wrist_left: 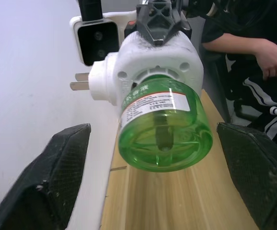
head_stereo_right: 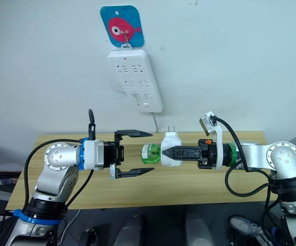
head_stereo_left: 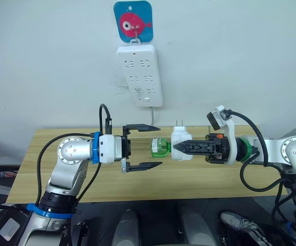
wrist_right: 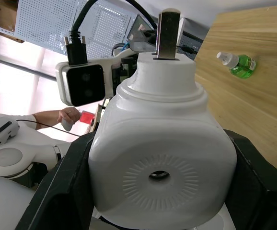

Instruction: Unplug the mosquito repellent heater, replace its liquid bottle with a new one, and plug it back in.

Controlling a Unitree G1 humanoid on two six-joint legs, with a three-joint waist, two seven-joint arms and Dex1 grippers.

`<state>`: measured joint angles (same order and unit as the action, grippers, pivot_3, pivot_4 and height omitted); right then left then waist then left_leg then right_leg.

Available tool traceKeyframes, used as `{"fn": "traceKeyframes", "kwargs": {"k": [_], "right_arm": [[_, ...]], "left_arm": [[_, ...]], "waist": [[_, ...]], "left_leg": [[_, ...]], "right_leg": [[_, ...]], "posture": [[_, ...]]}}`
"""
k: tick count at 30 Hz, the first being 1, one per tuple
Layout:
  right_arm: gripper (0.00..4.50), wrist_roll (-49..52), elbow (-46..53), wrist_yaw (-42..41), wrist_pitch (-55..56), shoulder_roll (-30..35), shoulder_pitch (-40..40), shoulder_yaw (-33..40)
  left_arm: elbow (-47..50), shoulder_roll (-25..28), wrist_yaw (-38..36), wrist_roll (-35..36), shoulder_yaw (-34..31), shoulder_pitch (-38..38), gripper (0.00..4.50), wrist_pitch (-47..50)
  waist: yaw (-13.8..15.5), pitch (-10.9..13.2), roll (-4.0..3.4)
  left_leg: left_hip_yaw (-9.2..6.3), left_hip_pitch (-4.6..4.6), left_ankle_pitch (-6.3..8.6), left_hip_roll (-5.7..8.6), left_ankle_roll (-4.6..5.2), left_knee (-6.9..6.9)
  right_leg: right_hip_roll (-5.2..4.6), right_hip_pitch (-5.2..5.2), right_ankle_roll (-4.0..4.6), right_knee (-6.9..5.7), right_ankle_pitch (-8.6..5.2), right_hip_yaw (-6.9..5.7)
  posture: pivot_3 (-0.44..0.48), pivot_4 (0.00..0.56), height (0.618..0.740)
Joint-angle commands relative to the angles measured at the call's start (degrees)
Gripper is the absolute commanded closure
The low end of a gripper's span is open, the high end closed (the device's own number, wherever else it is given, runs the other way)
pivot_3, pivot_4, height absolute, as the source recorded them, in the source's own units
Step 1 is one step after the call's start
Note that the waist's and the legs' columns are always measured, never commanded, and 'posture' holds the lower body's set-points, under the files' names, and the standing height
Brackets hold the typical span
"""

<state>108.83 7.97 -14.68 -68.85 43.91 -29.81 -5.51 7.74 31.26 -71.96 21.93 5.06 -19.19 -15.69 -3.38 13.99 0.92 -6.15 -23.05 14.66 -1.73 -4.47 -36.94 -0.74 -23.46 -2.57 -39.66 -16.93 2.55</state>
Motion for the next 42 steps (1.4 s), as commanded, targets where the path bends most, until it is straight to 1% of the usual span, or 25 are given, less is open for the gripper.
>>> {"fn": "traceKeyframes", "kwargs": {"k": [1,4,5,11,14,16,17,18,20,22,23,25,26,28,29,31,34,38,42], "right_arm": [[1.46,1.86,1.31,-0.3,0.49,0.02,-0.34,1.7],[1.46,1.97,1.42,-0.25,0.49,0.2,-0.22,1.76],[1.46,2.0,1.46,-0.24,0.52,0.22,-0.18,1.75],[1.46,1.97,1.44,-0.27,0.39,0.18,-0.13,1.66],[1.46,1.69,1.31,-0.33,0.31,0.0,-0.18,1.65],[1.46,1.62,1.31,-0.38,0.22,0.02,-0.18,1.68],[1.46,1.61,1.38,-0.39,0.17,0.07,-0.14,1.72],[1.46,1.59,1.43,-0.43,0.09,0.15,-0.11,1.77],[1.46,1.49,1.49,-0.61,-0.21,0.46,-0.05,1.89],[1.46,1.27,1.57,-0.86,-0.47,0.74,0.03,1.98],[1.46,1.23,1.58,-0.94,-0.48,0.83,0.05,1.98],[1.46,0.77,1.86,-1.33,-0.71,0.99,0.0,2.02],[1.46,0.57,2.07,-1.55,-0.85,1.05,-0.01,2.03],[1.46,0.46,2.27,-1.75,-0.94,1.13,0.02,2.05],[1.46,0.41,2.29,-1.81,-0.94,1.17,0.04,2.04],[1.46,0.5,2.37,-1.8,-0.76,1.24,0.2,2.04],[1.46,0.51,2.51,-2.0,-0.67,1.44,0.48,2.08],[1.46,0.6,2.62,-2.06,-0.54,1.54,0.64,2.06],[1.46,0.21,2.54,-2.38,-0.7,1.69,0.75,2.14]], "left_arm": [[-0.45,-0.48,0.12,0.62,-0.47,-0.65,1.28,-2.39],[-0.34,-0.66,0.24,1.19,-0.38,-1.02,2.25,-3.11],[-0.19,-0.67,0.22,1.3,-0.32,-1.07,2.34,-3.3],[2.29,-0.48,1.1,2.29,-0.35,-1.55,2.34,-1.81],[3.34,0.48,0.2,2.82,-0.19,-1.01,2.34,-0.67],[4.57,1.69,-0.21,3.74,-0.01,-0.58,2.34,2.2],[5.67,2.74,-0.18,4.71,0.07,-0.4,2.34,5.39],[6.95,4.2,0.78,6.32,-0.08,-0.87,2.34,10.95],[8.98,7.98,3.66,10.83,-0.13,-3.61,2.34,26.16],[9.5,10.29,7.8,17.58,-0.88,-7.9,2.34,41.14],[9.34,10.95,9.01,20.12,-1.14,-10.28,2.34,46.63],[8.92,13.59,10.19,27.07,-1.25,-15.34,2.34,60.7],[8.35,14.65,11.53,31.86,-1.75,-17.92,2.34,68.71],[6.78,15.16,14.67,40.09,-3.43,-21.72,2.34,80.15],[5.92,14.93,16.33,43.41,-4.38,-23.13,2.34,84.18],[2.61,14.16,20.09,50.29,-6.71,-25.78,2.34,91.36],[-0.13,14.17,23.44,55.17,-8.73,-26.66,2.34,97.1],[-0.36,14.93,24.47,56.64,-10.4,-25.04,2.34,99.68],[1.71,16.75,22.19,55.84,-11.24,-21.89,2.34,99.58]], "waist": [[-0.01,0.0,0.0],[-0.05,0.0,0.0],[-0.05,0.0,0.0],[-0.06,0.0,0.0],[-0.07,0.0,0.0],[-0.08,0.0,0.0],[-0.1,0.0,0.0],[-0.13,0.0,0.0],[-0.37,0.01,0.02],[-0.33,0.02,0.03],[-0.33,0.02,0.03],[-0.53,0.04,0.07],[-0.82,0.05,0.08],[-1.39,0.05,0.08],[-1.48,0.05,0.08],[-1.81,0.06,0.09],[-2.03,0.07,0.07],[-1.85,0.07,0.07],[-1.6,0.07,0.07]], "left_leg": [[-0.01,0.0,0.0,0.0,0.0,0.0],[-0.01,0.0,0.0,0.0,0.0,-0.01],[-0.01,0.0,0.0,0.0,0.0,-0.01],[-0.02,0.0,0.0,0.0,0.0,-0.01],[-0.02,0.0,0.0,0.0,0.0,-0.01],[-0.03,0.0,0.0,0.0,0.0,0.0],[-0.03,0.0,0.0,0.0,0.0,0.0],[-0.03,0.01,0.0,0.0,0.0,0.0],[-0.05,0.01,0.0,-0.01,0.0,0.0],[-0.12,0.0,0.0,0.0,0.0,-0.02],[-0.13,0.01,0.0,0.01,0.0,-0.05],[-0.13,0.02,0.0,0.02,0.0,-0.09],[-0.12,0.04,0.0,0.01,0.0,-0.08],[-0.14,0.05,0.0,0.01,0.0,-0.04],[-0.14,0.06,0.0,0.0,0.0,-0.01],[-0.16,0.06,0.0,-0.01,0.01,0.01],[-0.14,0.07,0.01,-0.02,0.01,0.04],[-0.14,0.07,0.0,-0.03,0.0,0.03],[-0.12,0.07,0.0,-0.03,0.0,0.0]], "right_leg": [[0.0,0.0,0.0,0.0,0.0,0.0],[0.0,0.0,0.0,0.0,0.0,0.0],[0.0,0.0,0.0,0.0,0.0,0.0],[0.0,0.0,0.0,-0.02,0.0,-0.01],[0.0,0.0,0.0,-0.02,0.0,-0.01],[0.01,0.0,0.0,-0.02,0.0,-0.02],[0.01,0.0,0.0,-0.03,0.0,-0.02],[0.01,0.0,0.0,-0.03,0.0,-0.02],[0.02,0.0,0.0,-0.05,0.0,-0.02],[0.02,0.01,-0.01,-0.11,-0.01,-0.07],[0.02,0.01,-0.01,-0.16,-0.01,-0.07],[0.03,0.04,-0.03,-0.19,-0.02,-0.08],[0.03,0.04,-0.03,-0.18,-0.02,-0.07],[0.05,0.04,-0.03,-0.19,-0.02,-0.08],[0.05,0.03,-0.03,-0.2,-0.03,-0.09],[0.05,0.02,-0.02,-0.2,-0.03,-0.13],[0.06,-0.02,0.0,-0.23,-0.04,-0.11],[0.06,-0.04,0.01,-0.24,-0.04,-0.1],[0.04,-0.04,0.01,-0.24,-0.04,-0.08]], "posture": [[-0.103,0.216,0.725],[-0.102,0.215,0.725],[-0.101,0.214,0.725],[-0.096,0.214,0.725],[-0.094,0.214,0.725],[-0.094,0.214,0.725],[-0.096,0.215,0.725],[-0.096,0.215,0.725],[-0.092,0.216,0.725],[-0.091,0.217,0.725],[-0.088,0.218,0.725],[-0.087,0.218,0.725],[-0.086,0.219,0.725],[-0.086,0.219,0.725],[-0.086,0.219,0.725],[-0.085,0.219,0.725],[-0.085,0.219,0.725],[-0.084,0.22,0.725],[-0.081,0.222,0.725]]}}
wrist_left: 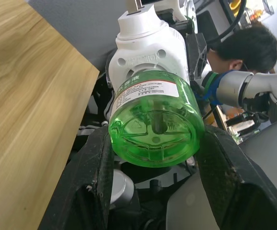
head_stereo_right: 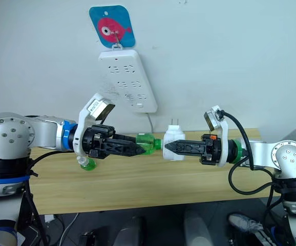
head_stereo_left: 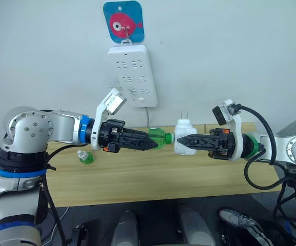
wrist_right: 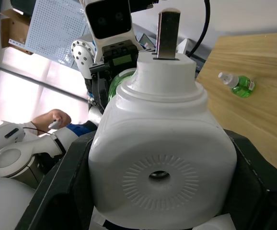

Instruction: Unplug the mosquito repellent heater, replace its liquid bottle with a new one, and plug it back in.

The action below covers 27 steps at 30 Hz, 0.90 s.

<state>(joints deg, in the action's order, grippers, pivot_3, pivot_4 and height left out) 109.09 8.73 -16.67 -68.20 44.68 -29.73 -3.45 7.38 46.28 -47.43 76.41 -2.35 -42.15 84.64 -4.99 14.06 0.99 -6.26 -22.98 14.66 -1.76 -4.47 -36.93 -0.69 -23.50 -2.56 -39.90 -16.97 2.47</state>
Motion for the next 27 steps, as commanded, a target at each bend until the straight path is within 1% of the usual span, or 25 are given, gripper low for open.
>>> {"fn": "traceKeyframes", "kwargs": {"k": [1,2,3,6,7,10,11,14,17,22,27], "right_arm": [[1.46,-0.16,1.74,-0.48,-1.43,0.98,0.71,0.14],[1.46,-0.33,1.65,-0.53,-1.52,1.07,0.75,0.24],[1.46,-1.81,1.41,-0.56,-1.67,1.49,0.94,0.58],[1.46,-10.67,1.03,-1.22,-1.87,3.27,1.68,1.13],[1.46,-15.81,1.05,-1.04,-1.45,4.03,2.0,0.28],[1.46,-34.16,-0.23,1.42,1.83,5.48,3.0,-4.38],[1.46,-38.6,-0.56,1.56,2.73,5.52,3.15,-5.44],[1.46,-56.18,-1.52,-0.22,8.39,6.92,3.14,-13.21],[1.46,-68.29,-7.26,0.74,8.79,4.8,0.28,-18.91],[1.46,-80.77,-17.42,-5.36,11.49,1.23,-5.05,-23.87],[1.46,-87.3,-24.41,-9.52,12.23,-2.88,-7.12,-23.34]], "left_arm": [[2.76,2.22,-3.1,1.2,-3.91,1.74,2.34,-0.98],[3.31,2.64,-3.82,1.12,-4.03,2.34,2.34,-1.19],[5.17,4.71,-6.46,-0.71,-3.48,4.38,2.34,-2.49],[7.7,8.32,-9.89,-5.0,-3.01,9.64,2.34,-6.04],[8.92,9.93,-11.58,-8.45,-1.81,11.78,2.34,-9.35],[11.01,11.89,-13.74,-16.46,0.17,17.09,2.34,-17.21],[11.44,12.18,-14.44,-18.08,0.6,18.09,2.34,-18.95],[13.8,12.01,-15.28,-22.08,1.78,21.52,2.34,-23.38],[16.15,10.92,-14.76,-23.71,2.47,23.92,2.34,-25.28],[18.61,10.06,-14.21,-26.22,3.56,26.91,2.34,-27.58],[19.6,8.14,-12.36,-26.87,3.47,28.31,2.34,-28.18]], "waist": [[-0.01,0.0,0.0],[0.0,0.0,0.0],[-0.01,0.0,0.0],[0.07,0.01,-0.02],[0.18,0.01,-0.02],[0.26,0.01,-0.02],[0.28,0.01,-0.02],[0.42,0.02,-0.02],[0.32,0.03,-0.01],[0.03,0.08,-0.03],[0.22,0.09,-0.03]], "left_leg": [[0.0,0.0,0.0,0.0,0.0,0.0],[0.01,0.0,0.0,0.0,0.0,0.02],[0.0,-0.01,0.0,0.0,0.0,0.03],[0.07,0.01,0.0,0.0,0.0,0.1],[0.06,0.01,0.0,0.0,0.0,0.09],[0.08,0.0,0.0,0.01,-0.01,0.07],[0.09,0.01,0.0,0.01,-0.01,0.06],[0.11,-0.03,-0.01,0.01,-0.02,0.06],[0.15,-0.06,0.0,0.02,-0.03,0.06],[0.22,-0.03,0.0,0.02,-0.02,0.07],[0.19,-0.04,0.0,0.01,-0.01,0.08]], "right_leg": [[0.0,0.0,0.0,0.0,0.0,0.0],[0.0,-0.01,0.0,0.0,0.0,0.01],[0.0,-0.01,0.0,0.01,0.0,0.0],[-0.01,-0.05,0.01,0.03,-0.01,0.05],[-0.01,-0.05,0.01,0.04,-0.01,0.04],[-0.01,-0.07,0.02,0.03,-0.01,0.06],[-0.01,-0.06,0.02,0.05,-0.01,0.07],[-0.01,-0.09,0.01,0.06,-0.01,0.1],[-0.04,-0.13,0.01,0.11,-0.01,0.14],[-0.04,-0.16,0.03,0.02,0.0,0.21],[-0.04,-0.16,0.03,0.03,0.0,0.18]], "posture": [[-0.081,0.222,0.725],[-0.081,0.222,0.725],[-0.081,0.222,0.725],[-0.082,0.224,0.725],[-0.082,0.224,0.725],[-0.084,0.227,0.725],[-0.084,0.227,0.725],[-0.084,0.23,0.725],[-0.084,0.232,0.725],[-0.077,0.233,0.725],[-0.069,0.231,0.725]]}}
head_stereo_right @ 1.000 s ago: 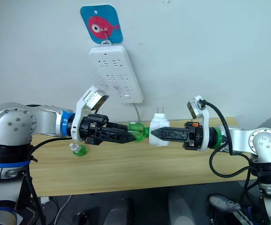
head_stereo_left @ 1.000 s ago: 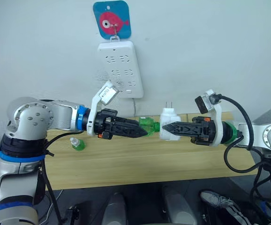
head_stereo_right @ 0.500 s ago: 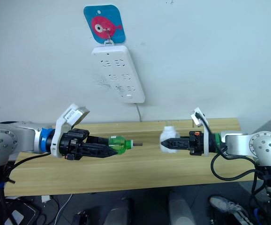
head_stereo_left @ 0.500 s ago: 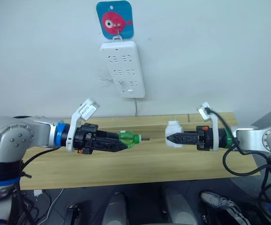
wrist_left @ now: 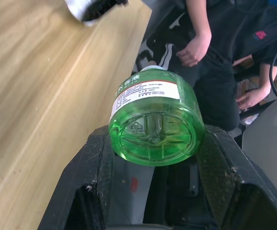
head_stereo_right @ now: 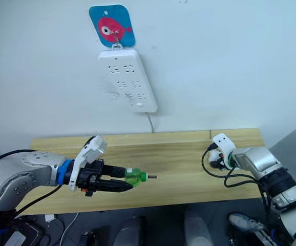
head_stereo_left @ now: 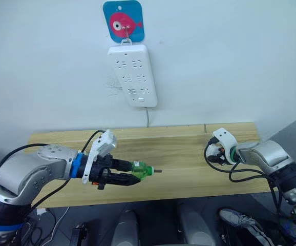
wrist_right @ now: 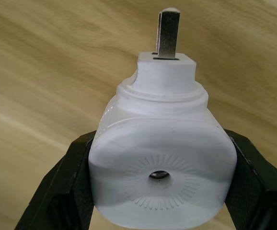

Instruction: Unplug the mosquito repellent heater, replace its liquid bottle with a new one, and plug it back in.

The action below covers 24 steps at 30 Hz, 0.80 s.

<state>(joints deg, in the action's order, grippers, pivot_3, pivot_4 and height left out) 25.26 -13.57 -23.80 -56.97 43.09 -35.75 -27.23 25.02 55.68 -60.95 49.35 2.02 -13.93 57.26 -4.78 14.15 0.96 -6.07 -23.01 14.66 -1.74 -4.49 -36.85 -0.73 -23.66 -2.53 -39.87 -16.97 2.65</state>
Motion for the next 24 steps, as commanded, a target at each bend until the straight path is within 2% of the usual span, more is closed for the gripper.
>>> {"fn": "traceKeyframes", "kwargs": {"k": [1,3,5,8,13,16,21,24], "right_arm": [[1.46,-4.38,-3.1,-2.85,0.94,-2.03,-1.38,1.12],[1.46,-6.0,-4.39,-3.57,0.92,-3.04,-1.71,2.33],[0.73,-6.81,-4.78,-3.76,-0.03,-3.9,-1.78,4.4],[0.0,-7.16,-2.31,-4.51,-1.66,-3.73,-1.21,7.46],[0.0,-4.51,9.75,-4.29,-6.96,-1.94,1.85,16.0],[0.0,0.68,21.81,-4.11,-11.36,-3.76,5.08,25.67],[0.0,13.14,38.49,0.33,-18.28,-18.25,9.98,44.55],[0.0,22.09,45.34,5.7,-17.94,-31.34,13.24,52.95]], "left_arm": [[2.01,-1.8,1.75,0.01,-1.01,0.12,2.34,-1.01],[2.0,-2.43,2.41,-0.5,-0.98,0.13,2.34,-1.28],[1.76,-2.76,2.82,-0.99,-1.03,0.28,2.34,-1.54],[1.44,-3.62,3.75,-1.33,-1.54,0.5,2.34,-2.05],[0.61,-7.64,6.13,-2.66,-2.76,1.08,2.34,-6.13],[0.52,-12.01,9.12,-4.96,-3.49,1.89,2.34,-10.88],[-1.08,-21.33,15.77,-11.35,-4.35,2.51,2.34,-21.52],[-2.13,-25.76,17.79,-15.44,-3.77,1.83,2.34,-28.82]], "waist": [[0.01,0.0,0.0],[0.01,0.0,0.01],[0.01,0.0,0.0],[0.01,0.0,0.0],[0.05,-0.01,-0.01],[0.14,-0.01,-0.01],[0.09,-0.03,-0.01],[0.08,-0.07,-0.05]], "left_leg": [[0.0,0.0,0.0,0.01,0.0,-0.02],[0.0,0.0,0.0,0.02,0.0,-0.06],[-0.03,0.04,0.0,0.02,0.0,-0.08],[-0.03,0.06,0.0,0.02,0.0,-0.08],[-0.04,0.04,0.0,0.03,0.0,-0.05],[-0.08,0.03,0.0,0.05,0.0,-0.05],[-0.13,0.08,-0.01,0.04,-0.01,-0.08],[-0.14,0.09,-0.02,0.06,-0.02,-0.09]], "right_leg": [[-0.01,0.01,0.0,0.0,0.0,0.0],[-0.03,0.04,0.0,-0.02,0.01,0.0],[-0.03,0.09,0.0,-0.03,0.01,-0.03],[-0.03,0.1,0.0,-0.07,0.01,-0.03],[-0.06,0.09,0.0,-0.05,0.01,-0.05],[-0.08,0.1,0.0,-0.06,0.01,-0.1],[-0.08,0.18,-0.01,-0.1,0.01,-0.14],[-0.1,0.21,-0.01,-0.11,0.02,-0.14]], "posture": [[-0.067,0.231,0.725],[-0.065,0.228,0.725],[-0.066,0.226,0.725],[-0.067,0.224,0.725],[-0.079,0.213,0.725],[-0.088,0.211,0.725],[-0.111,0.207,0.725],[-0.123,0.204,0.725]]}}
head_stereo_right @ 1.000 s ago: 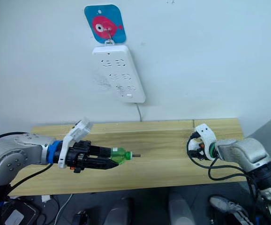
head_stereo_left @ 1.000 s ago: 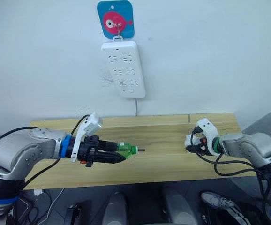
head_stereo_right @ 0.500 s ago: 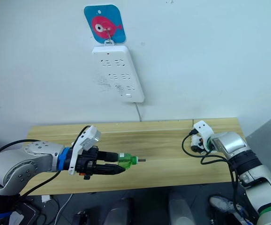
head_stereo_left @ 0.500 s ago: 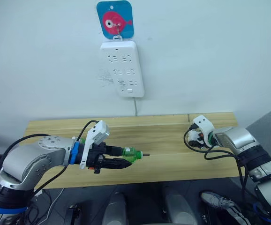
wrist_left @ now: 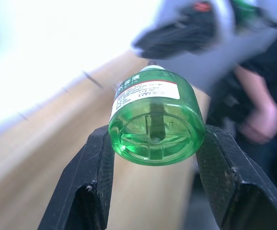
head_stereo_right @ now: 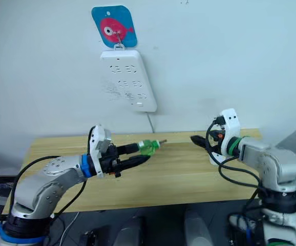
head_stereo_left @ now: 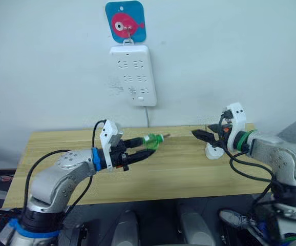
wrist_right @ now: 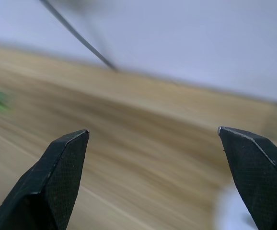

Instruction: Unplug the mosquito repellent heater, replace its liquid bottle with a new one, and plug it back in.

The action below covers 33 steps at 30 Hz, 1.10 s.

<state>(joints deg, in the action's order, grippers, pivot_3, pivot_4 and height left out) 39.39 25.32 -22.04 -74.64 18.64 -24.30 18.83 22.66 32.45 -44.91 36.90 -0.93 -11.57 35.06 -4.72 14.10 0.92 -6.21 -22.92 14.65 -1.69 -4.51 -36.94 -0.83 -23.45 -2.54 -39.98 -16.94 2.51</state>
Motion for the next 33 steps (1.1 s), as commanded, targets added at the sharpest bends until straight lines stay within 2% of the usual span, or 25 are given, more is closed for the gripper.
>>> {"fn": "traceKeyframes", "kwargs": {"k": [1,2,4,9,14,18,27,30,33], "right_arm": [[0.0,12.36,6.57,5.71,-2.17,-10.75,2.0,9.5],[0.0,16.34,5.87,8.73,-2.85,-14.68,1.84,11.76],[0.0,19.23,5.63,13.82,-2.64,-20.85,2.05,11.74],[0.0,24.43,3.48,21.91,0.72,-27.89,1.26,9.79],[0.0,32.14,0.3,26.81,4.69,-30.06,0.17,5.91],[0.0,36.41,-1.36,29.27,8.0,-28.8,0.11,1.82],[0.0,39.99,-3.95,31.32,14.32,-26.68,0.15,-4.65],[0.56,41.34,-4.29,31.76,16.37,-26.0,0.2,-5.57],[1.62,43.03,-4.29,32.16,17.71,-25.31,0.74,-6.42]], "left_arm": [[-0.19,-3.6,2.25,-4.24,-0.49,-0.87,2.34,-8.5],[-0.6,-4.46,2.2,-5.27,0.01,-1.23,2.34,-10.21],[-1.27,-6.0,1.91,-7.68,1.32,-1.89,2.34,-13.97],[-2.62,-7.56,1.54,-10.46,2.9,-2.76,2.34,-17.33],[-3.09,-8.97,2.22,-11.73,4.18,-3.15,2.34,-18.41],[-3.44,-10.19,3.08,-12.61,4.5,-3.72,2.34,-19.2],[-2.94,-11.85,4.56,-13.8,5.35,-3.98,2.34,-20.09],[-2.68,-11.71,4.63,-13.73,5.35,-3.48,2.34,-19.89],[-2.53,-11.47,4.36,-13.54,5.32,-2.94,2.34,-20.06]], "waist": [[-0.02,-0.01,-0.01],[-0.04,-0.01,-0.02],[-0.09,-0.04,-0.05],[-0.29,-0.08,-0.12],[-0.42,-0.09,-0.13],[-0.44,-0.09,-0.14],[-0.39,-0.09,-0.14],[-0.38,-0.09,-0.14],[-0.38,-0.09,-0.13]], "left_leg": [[0.0,0.0,0.0,0.0,0.0,0.01],[0.03,0.0,0.0,0.0,0.0,0.0],[0.08,0.0,-0.01,0.04,-0.01,-0.02],[0.07,0.02,-0.01,0.06,-0.02,0.0],[0.06,0.01,-0.01,0.05,-0.01,0.02],[0.06,0.01,-0.01,0.05,-0.01,0.01],[0.04,0.0,-0.01,0.05,-0.01,0.01],[0.03,0.0,-0.01,0.04,-0.01,0.01],[0.04,-0.01,-0.01,0.04,-0.01,0.0]], "right_leg": [[0.0,0.01,0.0,0.0,0.0,0.0],[-0.01,0.0,0.0,-0.01,0.0,0.02],[-0.05,0.01,-0.02,-0.01,0.02,0.06],[-0.05,0.0,-0.02,-0.01,0.02,0.04],[-0.05,-0.02,-0.01,-0.02,0.02,0.03],[-0.04,-0.02,-0.02,-0.03,0.02,0.03],[-0.03,-0.02,-0.02,-0.03,0.02,0.01],[-0.03,-0.02,-0.02,-0.03,0.02,0.01],[-0.03,-0.02,-0.02,-0.03,0.02,0.01]], "posture": [[-0.123,0.201,0.725],[-0.123,0.201,0.725],[-0.121,0.201,0.725],[-0.114,0.195,0.725],[-0.107,0.191,0.725],[-0.104,0.19,0.725],[-0.092,0.191,0.725],[-0.093,0.192,0.725],[-0.093,0.193,0.725]]}}
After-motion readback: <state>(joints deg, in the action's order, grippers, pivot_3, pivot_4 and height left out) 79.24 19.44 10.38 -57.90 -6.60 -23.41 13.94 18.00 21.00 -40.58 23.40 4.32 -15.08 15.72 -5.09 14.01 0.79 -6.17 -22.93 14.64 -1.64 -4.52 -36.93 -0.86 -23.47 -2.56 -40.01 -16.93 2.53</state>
